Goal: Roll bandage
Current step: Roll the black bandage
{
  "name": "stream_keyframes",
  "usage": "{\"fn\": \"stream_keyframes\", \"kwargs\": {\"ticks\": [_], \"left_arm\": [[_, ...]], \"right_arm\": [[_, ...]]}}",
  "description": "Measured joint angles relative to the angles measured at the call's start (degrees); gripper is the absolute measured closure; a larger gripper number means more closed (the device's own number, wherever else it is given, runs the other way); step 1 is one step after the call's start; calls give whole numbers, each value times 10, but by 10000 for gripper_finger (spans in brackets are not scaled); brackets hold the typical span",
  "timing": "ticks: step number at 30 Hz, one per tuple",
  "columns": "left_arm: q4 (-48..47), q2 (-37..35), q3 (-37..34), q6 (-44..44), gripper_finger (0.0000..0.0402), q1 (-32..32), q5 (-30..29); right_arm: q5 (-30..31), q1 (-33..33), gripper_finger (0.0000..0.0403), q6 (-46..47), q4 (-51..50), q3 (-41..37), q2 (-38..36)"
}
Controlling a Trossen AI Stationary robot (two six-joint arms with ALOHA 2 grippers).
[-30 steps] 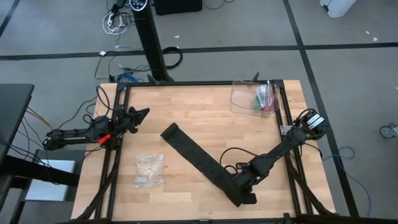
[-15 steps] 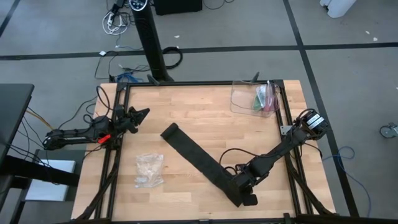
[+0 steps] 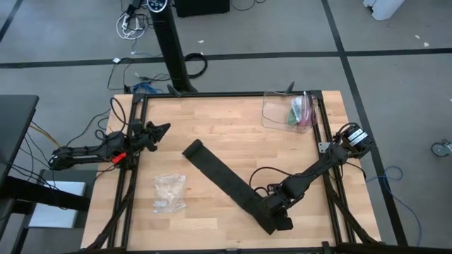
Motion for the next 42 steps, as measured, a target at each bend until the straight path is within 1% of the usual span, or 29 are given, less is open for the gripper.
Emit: {"fn": "stream_keyframes", "kwargs": {"ticks": [6, 11, 15, 21, 25, 28, 33, 38, 42], "left_arm": [[-1, 0, 0, 0, 365, 0, 0], [-1, 0, 0, 0, 365, 0, 0], [-1, 0, 0, 0, 365, 0, 0], [-2, 0, 0, 0, 365, 0, 0], [-2, 0, 0, 0, 365, 0, 0], [-2, 0, 0, 0, 365, 0, 0], [-2, 0, 0, 0, 365, 0, 0], [-2, 0, 0, 0, 365, 0, 0], [-3, 0, 0, 0, 365, 0, 0]], "right_arm": [[0, 0, 342, -5, 6, 0, 0], [0, 0, 350, -17, 8, -1, 0], [6, 0, 345, -21, 9, -2, 0], [-2, 0, 329, -3, 41, -22, 0], [-3, 0, 328, 0, 44, -24, -1], [-3, 0, 345, 1, 44, -24, -1], [-6, 0, 395, 1, 38, -18, 0], [-18, 1, 392, 20, 38, -15, 0], [-20, 10, 400, 36, 38, -15, -4]]}}
